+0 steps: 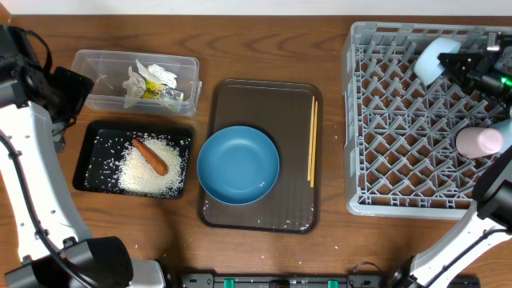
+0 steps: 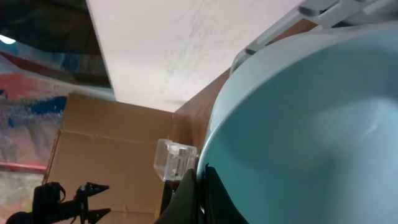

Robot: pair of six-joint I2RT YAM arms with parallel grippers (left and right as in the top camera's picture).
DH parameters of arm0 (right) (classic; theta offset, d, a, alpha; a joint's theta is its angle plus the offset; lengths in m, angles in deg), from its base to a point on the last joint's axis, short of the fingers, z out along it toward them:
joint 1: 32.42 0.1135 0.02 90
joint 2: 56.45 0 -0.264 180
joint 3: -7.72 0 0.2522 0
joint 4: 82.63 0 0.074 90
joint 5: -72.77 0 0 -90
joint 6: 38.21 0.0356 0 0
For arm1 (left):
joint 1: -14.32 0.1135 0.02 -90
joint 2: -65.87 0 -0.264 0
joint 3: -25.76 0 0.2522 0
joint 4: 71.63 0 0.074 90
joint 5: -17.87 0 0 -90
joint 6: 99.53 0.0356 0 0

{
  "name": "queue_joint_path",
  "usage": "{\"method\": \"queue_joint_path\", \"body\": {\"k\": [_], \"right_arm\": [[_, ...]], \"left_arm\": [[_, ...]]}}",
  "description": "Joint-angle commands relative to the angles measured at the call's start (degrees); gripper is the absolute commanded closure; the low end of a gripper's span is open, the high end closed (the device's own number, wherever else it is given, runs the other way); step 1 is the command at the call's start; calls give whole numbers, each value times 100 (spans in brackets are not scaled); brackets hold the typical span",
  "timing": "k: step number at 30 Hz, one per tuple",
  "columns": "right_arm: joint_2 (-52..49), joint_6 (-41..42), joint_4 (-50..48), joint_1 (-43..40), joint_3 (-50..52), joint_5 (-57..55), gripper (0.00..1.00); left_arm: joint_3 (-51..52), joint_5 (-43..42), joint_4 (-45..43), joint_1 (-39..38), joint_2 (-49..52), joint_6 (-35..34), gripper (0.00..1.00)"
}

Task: Sort waste into correct bins and load items into the dishwasher rack
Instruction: 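Lower the light blue bowl into the rack and open the right gripper, then reach the right gripper to the blue plate rim and grasp it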

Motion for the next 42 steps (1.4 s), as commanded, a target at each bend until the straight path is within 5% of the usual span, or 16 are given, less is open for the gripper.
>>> {"method": "queue_joint_path", "body": {"k": [1,9,11,14,19,23,29,36,42], "right_arm": [[-39,57,63,-155,-20,-304,99],[470,125,680,-374,-17,-826,98],[686,-33,1008,-404,-17,-1200,87],[1075,-232,1545,-411,-20,-1921,55],[1856,-273,2288,-411,-20,-3407,28],[2638,-269,2730,-411,-20,-4369,16],[3718,-247,2957,-275,-20,-4352,3],[4618,-1281,2970,1211,-17,-3792,1],[4465,-1449,3180,3462,35,-5171,1]], "left_arm": [[-15,50,20,20,22,-50,1],[-15,50,20,20,22,-50,1],[-15,50,20,20,22,-50,1],[-15,50,20,20,22,-50,1],[-15,50,20,20,22,-50,1],[-15,50,20,20,22,-50,1],[-15,50,20,20,22,-50,1],[-15,50,17,20,22,-50,1],[-15,50,17,20,22,-50,1]]}}
